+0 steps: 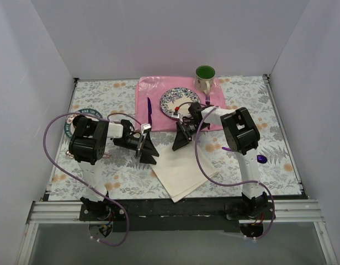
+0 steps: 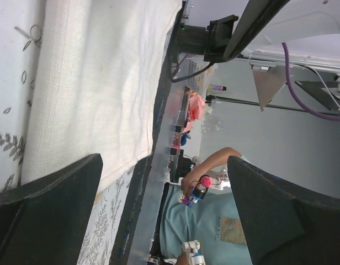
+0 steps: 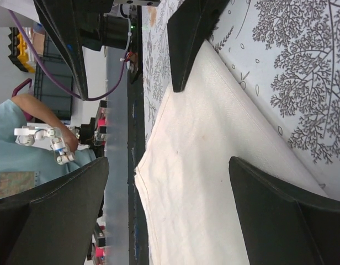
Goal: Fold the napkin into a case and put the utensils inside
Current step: Smooth out the square-folded napkin at the center of the board.
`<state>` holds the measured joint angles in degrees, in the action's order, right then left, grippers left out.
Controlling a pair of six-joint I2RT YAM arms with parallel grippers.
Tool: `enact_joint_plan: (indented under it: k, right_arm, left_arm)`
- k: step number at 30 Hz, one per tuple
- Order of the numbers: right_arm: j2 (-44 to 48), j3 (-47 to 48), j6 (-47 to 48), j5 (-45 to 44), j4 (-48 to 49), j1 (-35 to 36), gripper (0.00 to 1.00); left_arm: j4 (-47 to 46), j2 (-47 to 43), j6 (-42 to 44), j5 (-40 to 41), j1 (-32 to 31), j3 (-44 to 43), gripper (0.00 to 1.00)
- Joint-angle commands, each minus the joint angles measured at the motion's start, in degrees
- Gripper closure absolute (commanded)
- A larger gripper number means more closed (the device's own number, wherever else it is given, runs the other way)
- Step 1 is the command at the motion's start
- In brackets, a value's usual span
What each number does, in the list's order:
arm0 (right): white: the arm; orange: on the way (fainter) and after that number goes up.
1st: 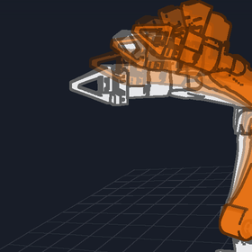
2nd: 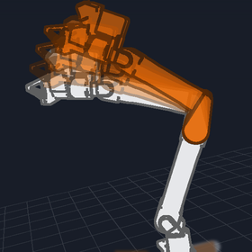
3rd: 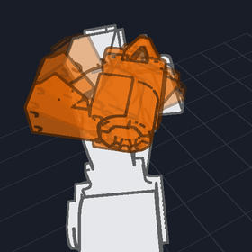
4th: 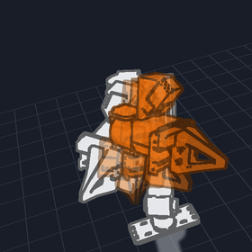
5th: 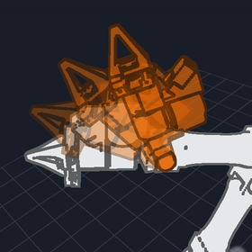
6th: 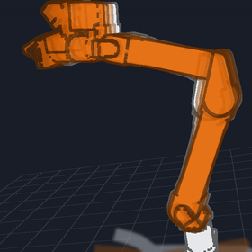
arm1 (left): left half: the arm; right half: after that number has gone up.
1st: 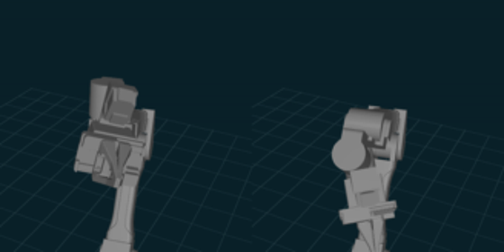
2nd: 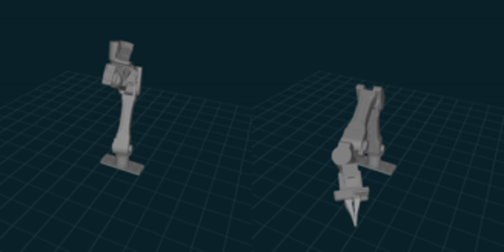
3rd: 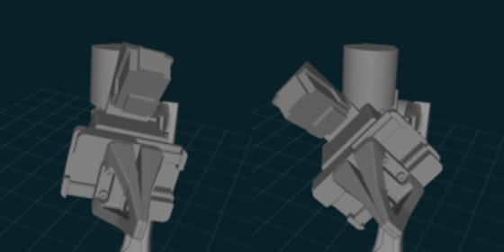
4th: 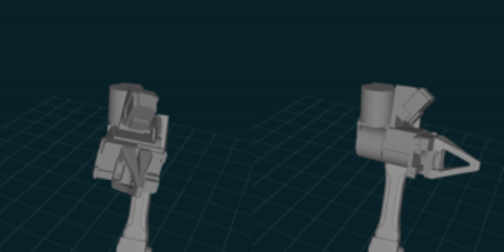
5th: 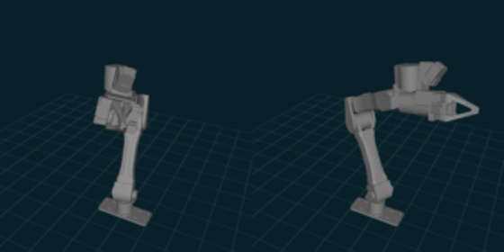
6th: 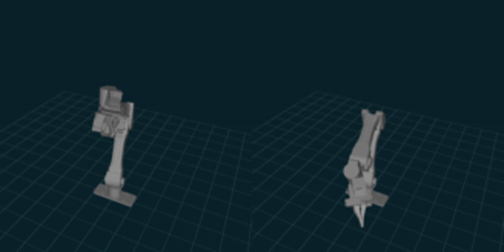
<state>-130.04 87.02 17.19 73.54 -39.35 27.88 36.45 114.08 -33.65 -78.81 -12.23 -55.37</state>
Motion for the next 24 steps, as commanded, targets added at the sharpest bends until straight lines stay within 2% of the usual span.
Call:
enact_joint_plan:
  k: [1, 5, 9, 15, 18, 24]
  right_arm:
    - [-1.09, 1.39, 3.73, -2.52, -3.36, -0.46, 0.01]
    - [-0.4, 1.48, 2.59, -1.82, -2.22, 0.68, 0.01]
    - [0.05, 1.39, 1.88, -2.34, -1.43, 0.86, 0.01]
    - [-0.57, 1.66, 1.62, -2.43, -1.34, 0.86, 0.01]
    - [-0.83, 1.66, 1.62, -2.78, -1.08, 0.77, 0.01]
    - [-1.18, 1.66, 2.93, -3.05, -2.13, 0.69, 0.01]
  left_arm:
    - [-1.28, -7.54, -2.72, 5.33, 0.45, 1.41, 0.02]
    - [-8.4, -10.72, -12.46, 5.68, -0.78, -0.7, 0.02]
    - [-12.27, -9.06, -14.87, 5.76, -3.5, -2.02, 0.02]
    - [-18.42, -3.61, -18.73, 7.7, -3.68, -1.75, 0.02]
    - [-17.47, -2.11, -18.39, 7.7, -3.07, -1.67, 0.02]
    - [-6.5, -5.0, -7.67, 10.95, -2.02, 0.79, 0.02]
